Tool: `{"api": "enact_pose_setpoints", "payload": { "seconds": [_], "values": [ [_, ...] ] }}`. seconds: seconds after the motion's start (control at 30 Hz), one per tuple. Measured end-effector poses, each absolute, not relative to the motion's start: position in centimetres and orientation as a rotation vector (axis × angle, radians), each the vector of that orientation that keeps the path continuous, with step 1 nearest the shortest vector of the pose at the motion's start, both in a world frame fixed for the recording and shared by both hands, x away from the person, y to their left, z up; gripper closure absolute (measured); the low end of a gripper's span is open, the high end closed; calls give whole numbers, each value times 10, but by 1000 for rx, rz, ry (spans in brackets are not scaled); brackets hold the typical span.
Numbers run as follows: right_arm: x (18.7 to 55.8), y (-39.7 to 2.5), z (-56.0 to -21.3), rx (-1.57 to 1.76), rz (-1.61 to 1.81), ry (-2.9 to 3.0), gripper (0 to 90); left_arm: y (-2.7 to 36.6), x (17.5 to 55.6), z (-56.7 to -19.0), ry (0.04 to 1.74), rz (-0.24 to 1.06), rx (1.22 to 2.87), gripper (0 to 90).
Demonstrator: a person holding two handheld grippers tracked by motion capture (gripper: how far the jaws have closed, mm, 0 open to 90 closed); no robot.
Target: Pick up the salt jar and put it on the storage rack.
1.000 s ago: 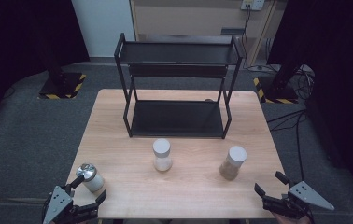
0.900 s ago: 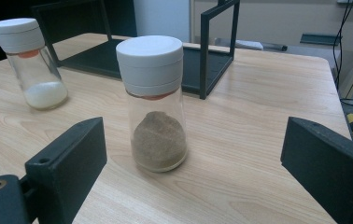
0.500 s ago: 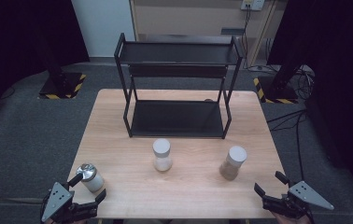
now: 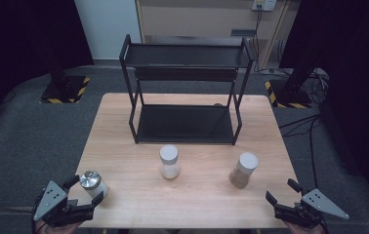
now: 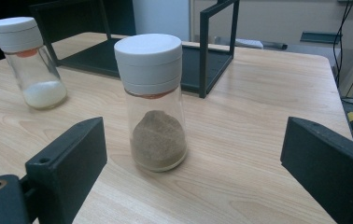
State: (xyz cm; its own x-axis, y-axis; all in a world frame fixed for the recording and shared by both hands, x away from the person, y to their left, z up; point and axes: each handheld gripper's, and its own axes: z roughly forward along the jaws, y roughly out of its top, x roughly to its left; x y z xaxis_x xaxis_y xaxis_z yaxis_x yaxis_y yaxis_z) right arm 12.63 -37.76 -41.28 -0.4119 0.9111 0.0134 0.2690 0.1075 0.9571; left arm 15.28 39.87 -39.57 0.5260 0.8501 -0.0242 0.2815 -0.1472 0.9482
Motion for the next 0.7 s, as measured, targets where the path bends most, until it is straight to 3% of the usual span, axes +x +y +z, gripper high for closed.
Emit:
{"api": "enact_pose_setpoints", "payload": {
  "seconds": [0.7],
  "values": [
    [126, -378, -413, 1153, 1324, 1766, 72, 424, 195, -386, 997, 561, 1798, 30]
  ]
}}
